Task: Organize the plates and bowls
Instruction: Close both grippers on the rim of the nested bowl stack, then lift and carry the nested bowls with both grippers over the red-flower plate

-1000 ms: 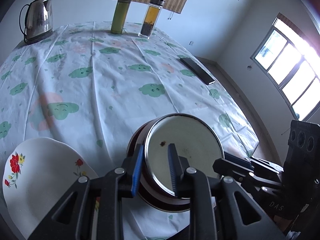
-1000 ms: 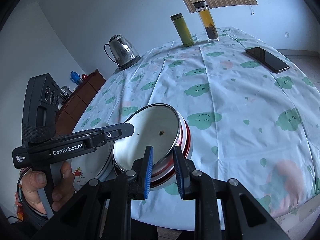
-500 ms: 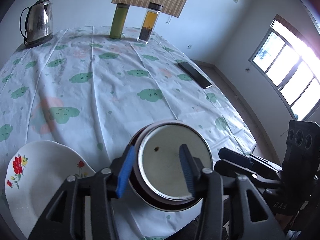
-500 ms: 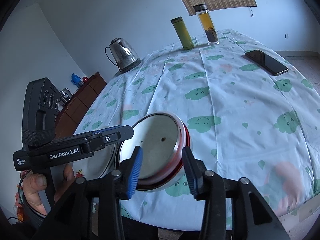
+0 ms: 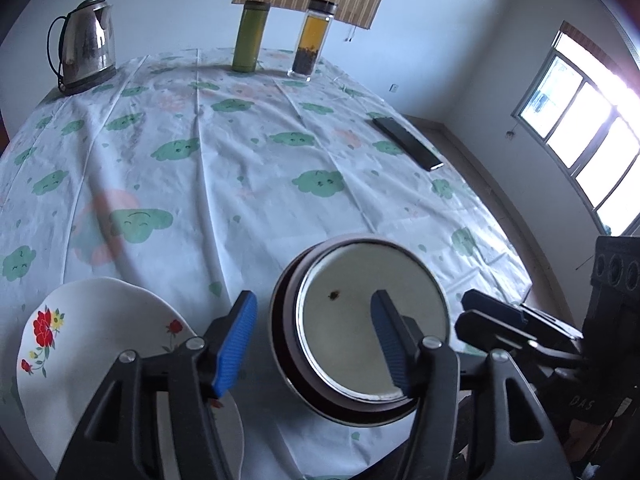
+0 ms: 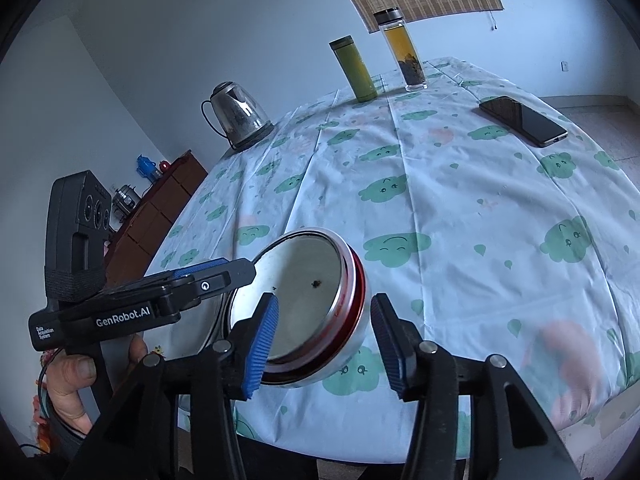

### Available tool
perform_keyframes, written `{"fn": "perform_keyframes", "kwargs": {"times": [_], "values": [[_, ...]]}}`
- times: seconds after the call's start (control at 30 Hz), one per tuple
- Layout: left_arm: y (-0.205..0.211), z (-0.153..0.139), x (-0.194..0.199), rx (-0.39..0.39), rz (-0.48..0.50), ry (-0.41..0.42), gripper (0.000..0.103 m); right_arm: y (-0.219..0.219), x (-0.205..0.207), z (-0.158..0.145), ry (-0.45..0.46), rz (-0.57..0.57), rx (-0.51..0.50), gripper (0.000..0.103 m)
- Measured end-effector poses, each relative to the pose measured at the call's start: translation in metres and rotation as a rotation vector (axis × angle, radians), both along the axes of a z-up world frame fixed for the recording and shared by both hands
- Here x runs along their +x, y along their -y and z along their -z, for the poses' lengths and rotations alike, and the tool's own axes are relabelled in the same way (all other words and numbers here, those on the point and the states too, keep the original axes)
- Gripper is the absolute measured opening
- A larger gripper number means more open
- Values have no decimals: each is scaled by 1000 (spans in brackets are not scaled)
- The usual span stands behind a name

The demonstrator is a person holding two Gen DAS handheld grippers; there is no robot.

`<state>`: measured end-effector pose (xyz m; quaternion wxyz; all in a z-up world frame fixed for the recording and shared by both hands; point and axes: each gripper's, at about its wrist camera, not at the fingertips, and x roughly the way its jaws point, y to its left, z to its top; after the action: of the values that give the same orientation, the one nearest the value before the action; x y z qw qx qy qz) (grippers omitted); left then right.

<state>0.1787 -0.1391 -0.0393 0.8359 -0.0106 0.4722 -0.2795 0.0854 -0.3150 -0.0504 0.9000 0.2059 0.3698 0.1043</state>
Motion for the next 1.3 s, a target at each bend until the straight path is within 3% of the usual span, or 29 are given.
{"fn": "perform_keyframes", "kwargs": {"times": [0.67, 1.3], "values": [[12, 35, 0, 17, 32, -89, 60, -13, 17, 28, -70, -13, -15, 52], [14, 26, -1, -14, -13, -96, 63, -18, 17, 14, -37, 3, -63, 50]]}}
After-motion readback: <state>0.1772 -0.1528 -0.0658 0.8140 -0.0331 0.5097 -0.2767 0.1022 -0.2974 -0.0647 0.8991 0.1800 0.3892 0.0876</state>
